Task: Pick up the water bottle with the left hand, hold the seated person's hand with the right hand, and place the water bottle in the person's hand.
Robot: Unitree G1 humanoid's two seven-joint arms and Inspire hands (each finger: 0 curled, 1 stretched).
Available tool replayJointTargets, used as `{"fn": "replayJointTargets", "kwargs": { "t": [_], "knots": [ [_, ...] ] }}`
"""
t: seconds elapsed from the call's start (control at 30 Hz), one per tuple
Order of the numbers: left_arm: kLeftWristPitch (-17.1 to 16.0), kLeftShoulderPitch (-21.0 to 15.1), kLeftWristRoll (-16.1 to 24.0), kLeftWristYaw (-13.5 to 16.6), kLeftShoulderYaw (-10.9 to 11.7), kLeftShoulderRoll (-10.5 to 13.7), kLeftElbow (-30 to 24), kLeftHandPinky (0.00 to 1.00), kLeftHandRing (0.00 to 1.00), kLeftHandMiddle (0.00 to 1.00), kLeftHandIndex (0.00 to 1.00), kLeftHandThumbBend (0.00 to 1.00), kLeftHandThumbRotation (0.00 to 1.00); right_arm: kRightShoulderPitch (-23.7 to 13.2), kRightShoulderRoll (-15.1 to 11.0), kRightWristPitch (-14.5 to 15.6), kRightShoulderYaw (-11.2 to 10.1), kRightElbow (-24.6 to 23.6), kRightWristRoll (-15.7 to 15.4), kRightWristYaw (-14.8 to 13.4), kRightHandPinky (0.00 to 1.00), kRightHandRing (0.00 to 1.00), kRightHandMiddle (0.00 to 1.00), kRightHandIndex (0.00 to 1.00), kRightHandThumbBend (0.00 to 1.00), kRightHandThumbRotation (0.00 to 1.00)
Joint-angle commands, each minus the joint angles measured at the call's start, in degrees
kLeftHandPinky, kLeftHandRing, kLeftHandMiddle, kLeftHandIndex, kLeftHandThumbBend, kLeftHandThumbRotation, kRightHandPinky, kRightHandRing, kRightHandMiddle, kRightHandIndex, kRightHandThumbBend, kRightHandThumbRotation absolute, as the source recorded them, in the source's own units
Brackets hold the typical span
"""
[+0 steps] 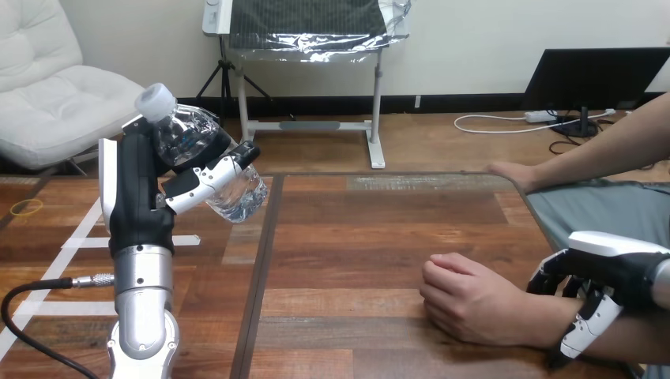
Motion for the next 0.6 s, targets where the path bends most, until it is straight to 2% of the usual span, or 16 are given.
{"fn": "replayJointTargets", "kwargs": {
  "t": [0.0, 0.27, 0.5, 0.57],
  "knots": [
    [-0.4, -4.6, -0.1, 0.5, 0.9, 0.3, -2.4, 0.27, 0.32, 0.38, 0.42, 0.62, 0.00, 0.7, 3.4, 0.9, 3.2, 3.8, -0.7, 1.5, 0.55, 0.65, 0.73, 0.71, 1.00, 0.22],
    [-0.3, -4.5, -0.5, 0.5, 1.0, 0.1, -2.8, 0.27, 0.32, 0.38, 0.41, 0.62, 0.00, 0.2, 3.3, -0.3, 3.8, 5.1, -0.4, 1.5, 0.54, 0.63, 0.69, 0.66, 1.00, 0.27],
    [-0.5, -4.6, -0.5, 0.5, 1.0, 0.1, -2.9, 0.26, 0.32, 0.38, 0.41, 0.62, 0.00, 0.6, 3.2, -1.7, 3.9, 4.9, -0.9, -0.5, 0.49, 0.57, 0.64, 0.61, 1.00, 0.35],
    [-0.5, -4.6, -0.5, 0.6, 1.0, 0.1, -2.9, 0.26, 0.32, 0.38, 0.41, 0.62, 0.00, 0.7, 3.1, -2.1, 3.9, 4.8, -0.9, -1.1, 0.47, 0.55, 0.62, 0.60, 0.97, 0.35]
  ]
}}
